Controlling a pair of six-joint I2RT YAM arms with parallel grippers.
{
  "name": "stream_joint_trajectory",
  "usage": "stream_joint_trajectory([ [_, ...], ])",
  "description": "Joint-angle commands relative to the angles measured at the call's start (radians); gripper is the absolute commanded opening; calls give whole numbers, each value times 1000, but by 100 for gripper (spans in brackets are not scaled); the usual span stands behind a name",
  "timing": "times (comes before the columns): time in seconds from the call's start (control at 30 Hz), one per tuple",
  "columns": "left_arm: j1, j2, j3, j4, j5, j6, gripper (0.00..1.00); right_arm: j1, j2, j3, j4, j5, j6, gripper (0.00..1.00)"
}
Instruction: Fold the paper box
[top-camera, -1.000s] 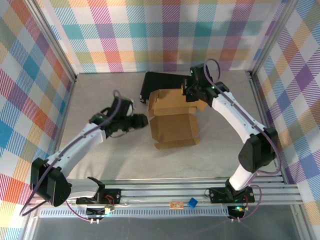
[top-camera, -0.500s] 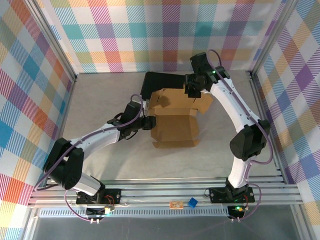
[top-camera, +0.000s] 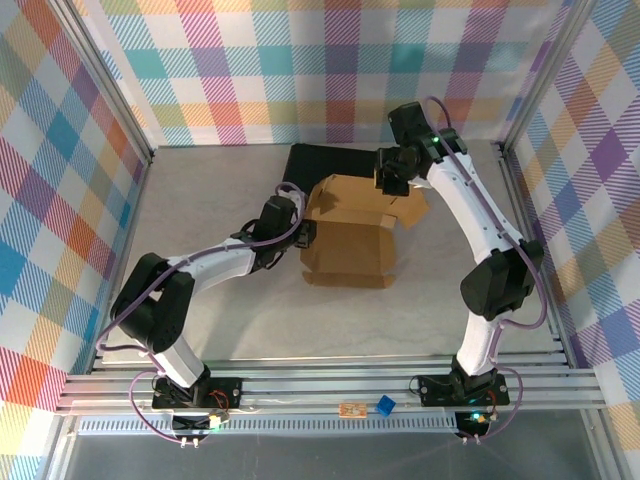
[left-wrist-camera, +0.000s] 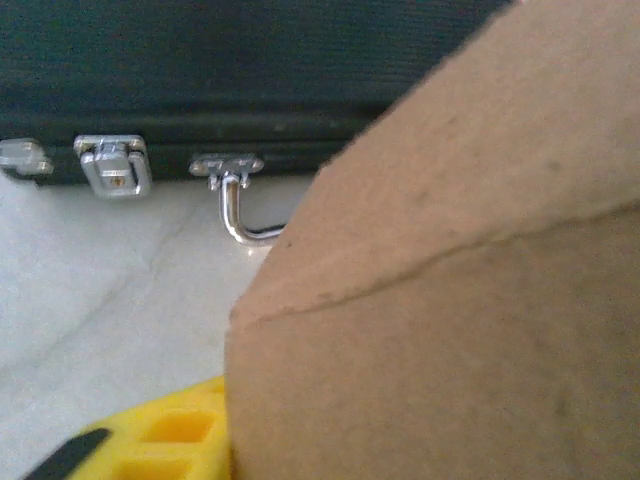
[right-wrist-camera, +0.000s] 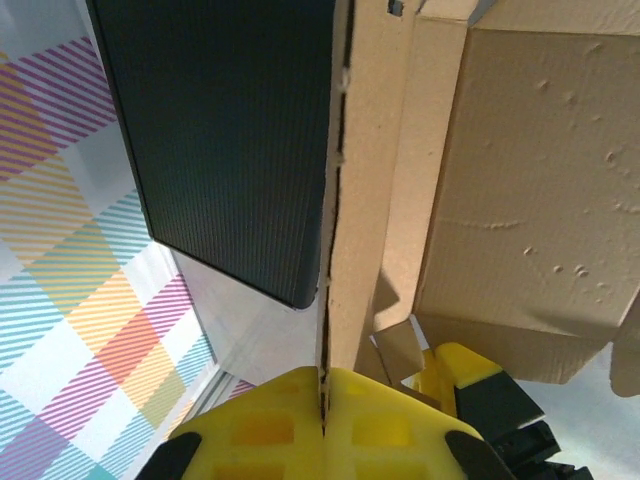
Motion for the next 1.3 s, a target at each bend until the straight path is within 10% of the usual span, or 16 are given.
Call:
stream_joint_trajectory([
  [0.0,-9,4,38,63,20,0,21,-2,7,25,-13,-26,19,0],
  [0.33,-75,-42,34,-8,-14,66,20,-5,4,-2,8,-27,24,0],
  [0.5,-83,-197,-4,-99,-41,3,59,-7,-20,-54,66,-6,-20,0],
  [0.7,-69,-474,-29,-239,38,-180,70,-7,-53,-170,232,-13,-135,0],
  [1.0,310,-655,-87,-389,230,-478,71,90,-113,-391,528,-16,-205,0],
  [1.27,370,-531,-27,-374,315,-615,70,124,-100,-458,754,-28,-271,0],
])
